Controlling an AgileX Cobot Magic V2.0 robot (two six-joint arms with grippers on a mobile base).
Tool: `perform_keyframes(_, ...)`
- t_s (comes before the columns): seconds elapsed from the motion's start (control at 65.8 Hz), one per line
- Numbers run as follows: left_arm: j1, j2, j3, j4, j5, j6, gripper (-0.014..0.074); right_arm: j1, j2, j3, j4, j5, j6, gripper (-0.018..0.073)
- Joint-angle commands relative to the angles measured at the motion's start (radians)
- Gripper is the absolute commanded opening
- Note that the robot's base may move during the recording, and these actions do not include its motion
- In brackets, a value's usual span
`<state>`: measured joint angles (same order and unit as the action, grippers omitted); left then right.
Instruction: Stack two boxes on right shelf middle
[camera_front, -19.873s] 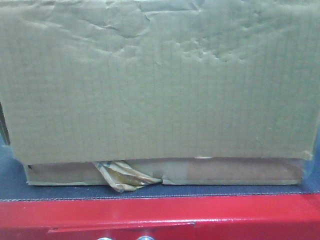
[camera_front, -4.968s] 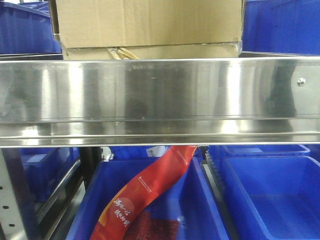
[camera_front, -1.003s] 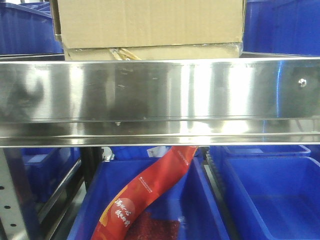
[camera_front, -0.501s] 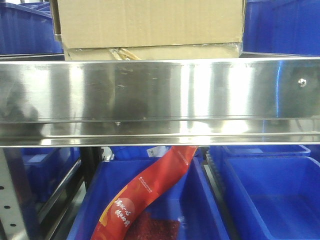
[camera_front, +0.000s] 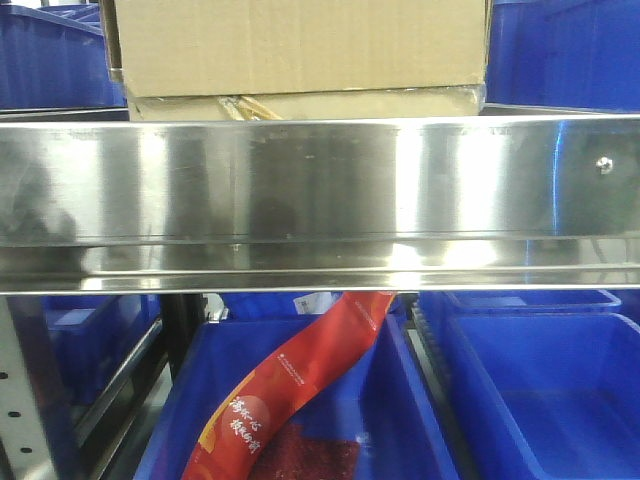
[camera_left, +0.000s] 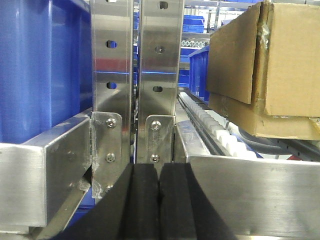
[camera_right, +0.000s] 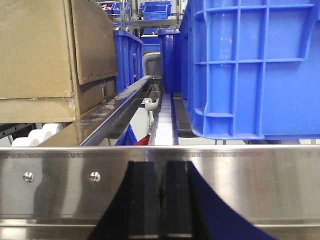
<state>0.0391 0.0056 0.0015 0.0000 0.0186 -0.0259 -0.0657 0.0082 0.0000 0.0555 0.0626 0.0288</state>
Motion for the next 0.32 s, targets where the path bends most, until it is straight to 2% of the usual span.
perform_keyframes(0.0, -0.007, -0.006, -0.002, 0.007, -0.019, -0.008, -0.0101, -0.006, -0.008, 0.0, 0.0, -0.019, -0.005, -0.0162)
perform_keyframes(0.304, -0.007, -0.006, -0.002, 0.007, -0.019, -0.008, -0.0101, -0.006, -0.008, 0.0, 0.0, -0.019, -0.005, -0.0162)
